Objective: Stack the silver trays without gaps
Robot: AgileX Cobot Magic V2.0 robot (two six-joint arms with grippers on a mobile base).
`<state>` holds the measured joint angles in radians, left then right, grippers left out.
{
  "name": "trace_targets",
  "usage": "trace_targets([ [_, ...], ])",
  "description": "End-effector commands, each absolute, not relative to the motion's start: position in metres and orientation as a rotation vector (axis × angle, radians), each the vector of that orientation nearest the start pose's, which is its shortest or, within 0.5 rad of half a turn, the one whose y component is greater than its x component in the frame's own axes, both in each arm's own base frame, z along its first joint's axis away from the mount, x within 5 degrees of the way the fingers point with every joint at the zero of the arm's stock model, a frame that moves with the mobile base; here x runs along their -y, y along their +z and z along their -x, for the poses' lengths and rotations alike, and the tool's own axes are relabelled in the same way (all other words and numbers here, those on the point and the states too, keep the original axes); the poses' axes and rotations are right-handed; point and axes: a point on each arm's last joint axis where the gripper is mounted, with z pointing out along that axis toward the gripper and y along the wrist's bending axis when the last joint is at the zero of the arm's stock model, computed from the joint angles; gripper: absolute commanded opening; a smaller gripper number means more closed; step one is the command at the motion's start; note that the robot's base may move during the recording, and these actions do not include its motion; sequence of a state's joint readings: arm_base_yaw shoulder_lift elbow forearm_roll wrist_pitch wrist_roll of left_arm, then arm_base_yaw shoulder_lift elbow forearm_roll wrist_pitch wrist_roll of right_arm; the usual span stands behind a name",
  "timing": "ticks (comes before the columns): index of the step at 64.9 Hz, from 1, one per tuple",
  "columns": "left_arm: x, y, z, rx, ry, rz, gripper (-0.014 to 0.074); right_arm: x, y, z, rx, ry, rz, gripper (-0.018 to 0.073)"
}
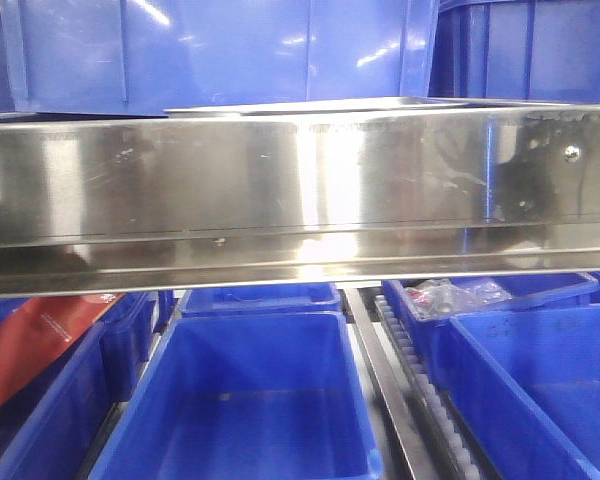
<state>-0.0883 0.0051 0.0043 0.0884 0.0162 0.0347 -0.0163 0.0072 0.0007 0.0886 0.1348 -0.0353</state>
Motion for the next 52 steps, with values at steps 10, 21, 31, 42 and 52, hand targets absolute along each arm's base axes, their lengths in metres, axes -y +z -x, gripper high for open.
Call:
trace_targets([
  [10, 0.006, 0.226, -0.054, -1.326, 0.025, -0.167, -0.0008, 0.000, 0.207, -0.056, -1.555, 0.026, -0.045, -0.0082],
  [21, 0.007, 0.243, -0.048, -1.140, -0.030, -0.128, -0.0008, 0.002, 0.220, -0.055, -1.402, 0.018, -0.050, -0.0082],
  [31, 0.007, 0.271, -0.039, -1.017, -0.139, -0.062, -0.0008, 0.004, 0.228, -0.054, -1.348, 0.158, -0.191, -0.0077],
  [42, 0.000, 0.330, -0.023, -1.308, -0.030, -0.062, -0.0008, -0.004, 0.284, -0.034, -1.420, 0.216, -0.132, -0.0078],
  [52, -0.004, 0.392, -0.031, -1.492, 0.006, -0.039, -0.0008, -0.006, 0.346, -0.022, -1.468, 0.158, -0.062, -0.0078],
])
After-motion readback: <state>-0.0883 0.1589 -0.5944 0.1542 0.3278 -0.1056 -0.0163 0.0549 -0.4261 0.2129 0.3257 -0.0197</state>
